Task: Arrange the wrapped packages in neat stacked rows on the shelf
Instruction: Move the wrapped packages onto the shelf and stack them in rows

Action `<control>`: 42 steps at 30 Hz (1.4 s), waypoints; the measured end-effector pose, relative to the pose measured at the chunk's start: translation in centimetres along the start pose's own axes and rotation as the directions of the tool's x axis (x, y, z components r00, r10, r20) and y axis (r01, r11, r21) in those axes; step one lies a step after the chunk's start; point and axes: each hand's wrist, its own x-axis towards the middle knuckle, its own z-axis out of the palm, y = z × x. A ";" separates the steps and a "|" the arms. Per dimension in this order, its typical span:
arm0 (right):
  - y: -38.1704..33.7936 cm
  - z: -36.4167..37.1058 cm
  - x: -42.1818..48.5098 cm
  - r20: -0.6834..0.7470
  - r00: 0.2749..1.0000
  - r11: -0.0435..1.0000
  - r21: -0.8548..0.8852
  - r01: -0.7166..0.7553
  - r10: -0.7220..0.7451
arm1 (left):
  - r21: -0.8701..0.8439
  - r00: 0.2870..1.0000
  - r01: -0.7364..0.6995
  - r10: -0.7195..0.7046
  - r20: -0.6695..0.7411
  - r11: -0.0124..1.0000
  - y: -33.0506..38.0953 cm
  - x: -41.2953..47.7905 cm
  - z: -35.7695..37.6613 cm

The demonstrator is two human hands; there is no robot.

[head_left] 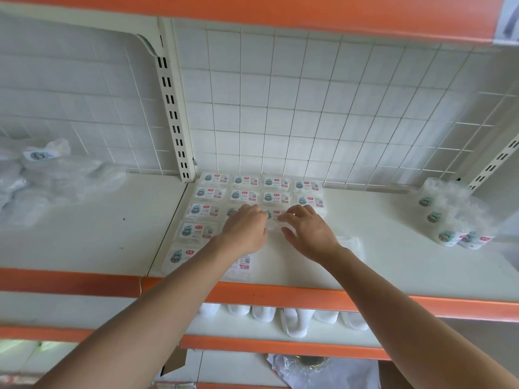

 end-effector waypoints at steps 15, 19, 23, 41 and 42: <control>7.8 -6.4 -8.9 0.200 0.961 0.974 0.082 -0.209 0.189 | -0.004 0.971 -0.236 0.236 -0.029 0.972 9.8 2.3 2.1; 8.5 -6.5 -9.8 0.236 0.941 0.960 0.081 -0.269 0.244 | -0.007 0.967 -0.251 0.251 0.043 0.968 10.8 2.4 2.9; 8.5 -6.3 -9.6 0.229 0.933 0.930 0.181 -0.320 0.276 | -0.065 0.967 -0.237 0.242 0.083 0.969 10.9 2.6 3.1; 8.3 -6.8 -7.9 0.032 0.914 0.833 0.400 -0.382 0.404 | -0.771 0.990 0.132 -0.047 0.131 0.623 10.0 4.1 2.0; 8.2 -6.8 -7.8 0.034 0.914 0.828 0.410 -0.382 0.405 | -0.783 0.987 0.154 -0.049 0.156 0.602 10.0 4.1 2.0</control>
